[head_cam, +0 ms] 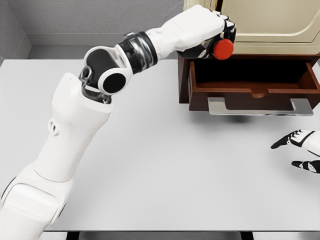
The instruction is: Put the switch into the drawer with left arm, and close the drawer with right arm
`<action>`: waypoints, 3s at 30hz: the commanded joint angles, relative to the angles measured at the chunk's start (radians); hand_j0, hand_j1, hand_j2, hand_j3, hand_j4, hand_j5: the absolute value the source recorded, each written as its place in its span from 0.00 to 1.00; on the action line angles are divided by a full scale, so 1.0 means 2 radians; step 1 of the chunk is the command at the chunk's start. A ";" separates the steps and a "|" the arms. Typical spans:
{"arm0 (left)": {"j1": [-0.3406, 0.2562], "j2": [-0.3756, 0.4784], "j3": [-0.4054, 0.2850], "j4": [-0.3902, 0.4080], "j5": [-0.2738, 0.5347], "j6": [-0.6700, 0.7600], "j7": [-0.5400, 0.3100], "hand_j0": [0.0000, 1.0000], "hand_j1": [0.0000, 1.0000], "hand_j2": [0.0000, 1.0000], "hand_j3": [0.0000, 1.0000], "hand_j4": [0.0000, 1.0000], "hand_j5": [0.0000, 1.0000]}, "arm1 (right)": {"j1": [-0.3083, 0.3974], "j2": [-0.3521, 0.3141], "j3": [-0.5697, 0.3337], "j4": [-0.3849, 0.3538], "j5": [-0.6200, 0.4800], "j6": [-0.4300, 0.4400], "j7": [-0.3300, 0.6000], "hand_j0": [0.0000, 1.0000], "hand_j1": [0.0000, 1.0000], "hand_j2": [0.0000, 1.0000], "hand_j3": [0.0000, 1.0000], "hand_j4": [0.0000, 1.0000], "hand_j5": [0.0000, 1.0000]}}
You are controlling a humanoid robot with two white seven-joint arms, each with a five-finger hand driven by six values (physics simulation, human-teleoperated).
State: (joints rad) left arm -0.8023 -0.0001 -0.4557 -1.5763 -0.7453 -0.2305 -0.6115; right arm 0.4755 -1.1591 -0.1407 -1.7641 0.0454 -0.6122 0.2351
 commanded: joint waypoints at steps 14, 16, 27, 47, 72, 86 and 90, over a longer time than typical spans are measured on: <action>-0.004 0.000 -0.004 0.003 0.001 0.002 0.000 0.79 0.79 0.79 0.79 0.79 0.79 | 0.000 -0.001 0.000 0.000 -0.004 0.001 0.000 0.72 0.72 0.72 0.72 0.72 0.72; -0.004 0.000 -0.004 0.002 -0.002 0.002 0.000 0.80 0.80 0.80 0.80 0.80 0.80 | 0.000 0.000 0.000 0.000 -0.004 0.001 0.000 0.72 0.72 0.72 0.72 0.72 0.72; 0.018 0.000 -0.008 -0.062 0.005 -0.007 0.000 0.85 0.85 0.85 0.85 0.85 0.85 | -0.001 -0.001 0.000 0.001 -0.004 0.001 0.000 0.72 0.72 0.72 0.72 0.72 0.72; 0.217 0.290 0.189 -0.112 0.477 -0.190 0.000 0.87 0.87 0.87 0.87 0.87 0.87 | -0.016 -0.006 -0.003 0.005 -0.060 0.001 -0.005 0.68 0.68 0.68 0.68 0.68 0.68; 0.408 0.326 0.265 0.069 0.431 -0.190 0.000 1.00 1.00 1.00 1.00 1.00 1.00 | -0.084 0.001 0.051 0.001 -0.068 0.001 -0.002 0.68 0.68 0.68 0.68 0.68 0.68; 0.408 0.322 0.267 0.068 0.430 -0.190 0.000 1.00 1.00 1.00 1.00 1.00 1.00 | -0.143 0.051 0.095 0.000 -0.029 0.001 -0.001 0.68 0.68 0.68 0.68 0.68 0.68; 0.408 0.322 0.267 0.068 0.430 -0.190 0.000 1.00 1.00 1.00 1.00 1.00 1.00 | -0.163 0.069 0.107 0.002 -0.015 0.001 -0.001 0.68 0.68 0.68 0.68 0.68 0.68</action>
State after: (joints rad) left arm 0.0138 0.6439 0.0781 -1.4398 0.1066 -0.6132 -0.6112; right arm 0.1442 -1.0420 0.0538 -1.7619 0.0045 -0.6123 0.2360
